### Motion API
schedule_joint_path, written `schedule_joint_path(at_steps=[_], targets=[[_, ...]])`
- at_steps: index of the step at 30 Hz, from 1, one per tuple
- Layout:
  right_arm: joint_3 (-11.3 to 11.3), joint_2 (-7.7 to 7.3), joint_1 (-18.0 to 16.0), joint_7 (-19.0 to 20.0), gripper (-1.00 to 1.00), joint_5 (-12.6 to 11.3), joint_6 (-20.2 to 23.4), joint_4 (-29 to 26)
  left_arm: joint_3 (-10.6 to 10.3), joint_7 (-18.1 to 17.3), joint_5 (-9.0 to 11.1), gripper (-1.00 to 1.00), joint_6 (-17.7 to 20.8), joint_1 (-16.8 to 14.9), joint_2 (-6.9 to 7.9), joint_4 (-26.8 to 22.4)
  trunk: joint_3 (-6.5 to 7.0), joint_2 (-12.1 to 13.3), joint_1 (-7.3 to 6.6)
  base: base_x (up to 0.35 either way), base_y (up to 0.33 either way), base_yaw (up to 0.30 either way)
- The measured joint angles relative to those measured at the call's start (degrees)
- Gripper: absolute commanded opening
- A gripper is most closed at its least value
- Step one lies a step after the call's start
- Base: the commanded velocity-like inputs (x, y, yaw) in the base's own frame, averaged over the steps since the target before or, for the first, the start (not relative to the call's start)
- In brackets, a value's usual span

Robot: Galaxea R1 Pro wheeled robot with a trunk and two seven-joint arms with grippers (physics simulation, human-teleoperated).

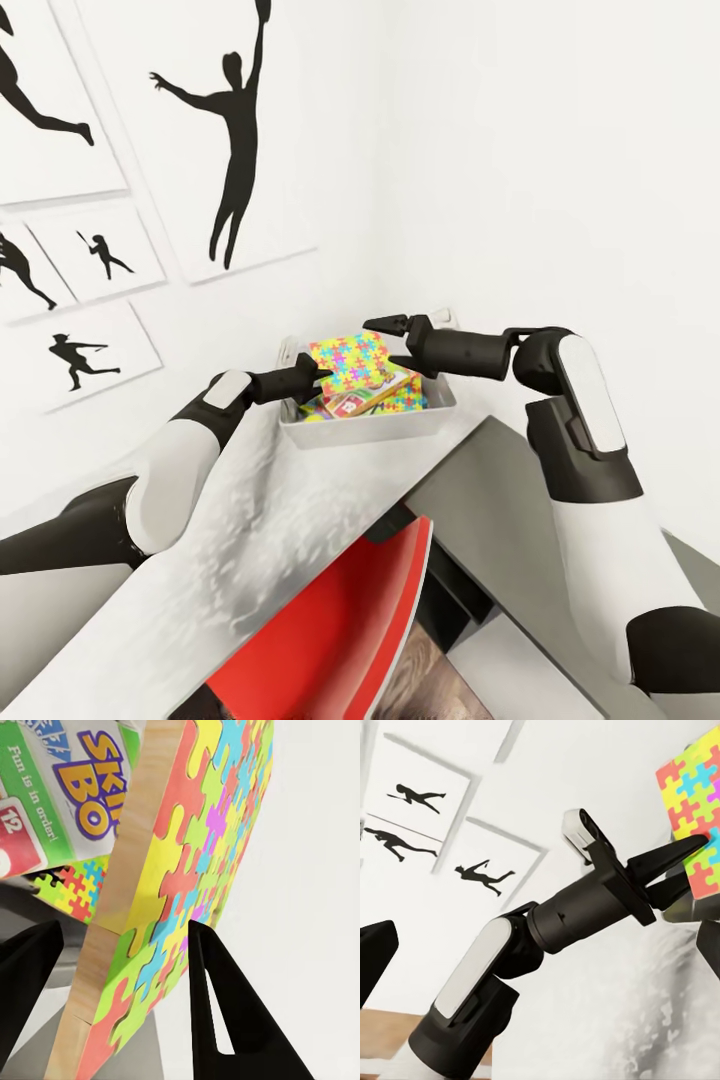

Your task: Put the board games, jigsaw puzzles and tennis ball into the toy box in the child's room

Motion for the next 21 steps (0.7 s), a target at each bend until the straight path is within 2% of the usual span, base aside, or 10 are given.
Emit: schedule_joint_path(at_steps=[13, 16, 17, 18, 21], targets=[[-0.8, -0.14, 0.6, 0.0, 1.00, 0.0, 0.0, -1.9, 0.0, 0.0, 0.0, -1.00, -0.1, -0.1, 0.02, 0.0, -0.44, 0.0, 0.00, 0.000, 0.000, 0.000], [-2.9, -1.58, -0.7, 0.0, 1.00, 0.0, 0.0, -2.4, -0.1, 0.0, 0.0, -1.00, -0.1, -0.1, 0.02, 0.0, -0.44, 0.0, 0.00, 0.000, 0.000, 0.000], [-3.9, -2.64, -1.5, 0.1, 1.00, -0.3, 0.0, -2.6, -0.1, 0.0, 0.0, -1.00, -0.1, -0.1, 0.02, 0.0, -0.44, 0.0, 0.00, 0.000, 0.000, 0.000], [-5.0, -3.70, -2.4, 0.1, 1.00, -0.9, -0.1, -2.6, -0.1, 0.0, 0.0, -1.00, -0.1, -0.1, 0.02, 0.0, -0.44, 0.0, 0.00, 0.000, 0.000, 0.000], [-6.3, -5.47, -4.8, 0.1, 1.00, -2.6, -0.2, -2.7, -0.1, 0.0, 0.0, -1.00, -0.1, -0.1, 0.03, 0.0, -0.44, 0.0, 0.00, 0.000, 0.000, 0.000]])
